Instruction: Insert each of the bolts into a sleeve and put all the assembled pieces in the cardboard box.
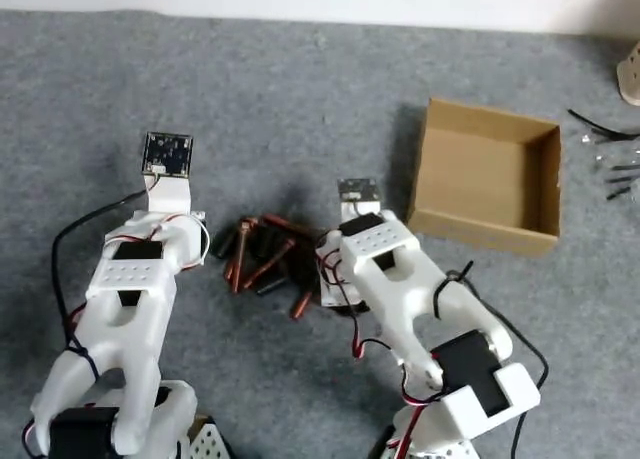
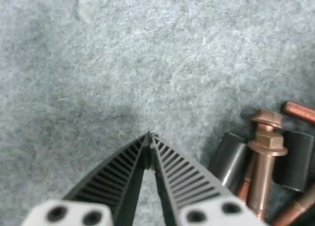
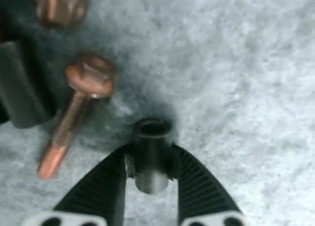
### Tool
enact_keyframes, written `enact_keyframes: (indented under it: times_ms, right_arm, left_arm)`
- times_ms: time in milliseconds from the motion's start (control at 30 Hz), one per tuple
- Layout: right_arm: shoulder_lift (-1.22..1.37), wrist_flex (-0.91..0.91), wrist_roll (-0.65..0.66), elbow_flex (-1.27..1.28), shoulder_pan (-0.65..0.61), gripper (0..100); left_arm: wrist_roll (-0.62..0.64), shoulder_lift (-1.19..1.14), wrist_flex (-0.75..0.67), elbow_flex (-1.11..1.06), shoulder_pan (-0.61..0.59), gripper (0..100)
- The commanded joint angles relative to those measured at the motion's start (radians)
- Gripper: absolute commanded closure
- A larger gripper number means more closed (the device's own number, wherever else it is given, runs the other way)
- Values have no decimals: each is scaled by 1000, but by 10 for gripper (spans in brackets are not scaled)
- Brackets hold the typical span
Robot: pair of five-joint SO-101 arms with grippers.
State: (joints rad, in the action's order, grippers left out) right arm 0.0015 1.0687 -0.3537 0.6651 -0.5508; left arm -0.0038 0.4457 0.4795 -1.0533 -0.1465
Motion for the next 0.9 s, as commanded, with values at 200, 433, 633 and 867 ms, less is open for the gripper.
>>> enact_keyframes:
  times_ms: [200,433,633,867]
  right_arm:
    - [-433,-216,3,262,102,994]
    - [-595,-344,101,432,111,994]
    - [-687,-435,126,515,111,994]
    - [-690,-476,129,545,153,994]
  left_arm:
    - [6,1,-38,18,4,993]
    - [5,-2,-52,16,50,993]
    - [5,-30,-54,22,90,993]
    - [11,-87,-46,47,275,990]
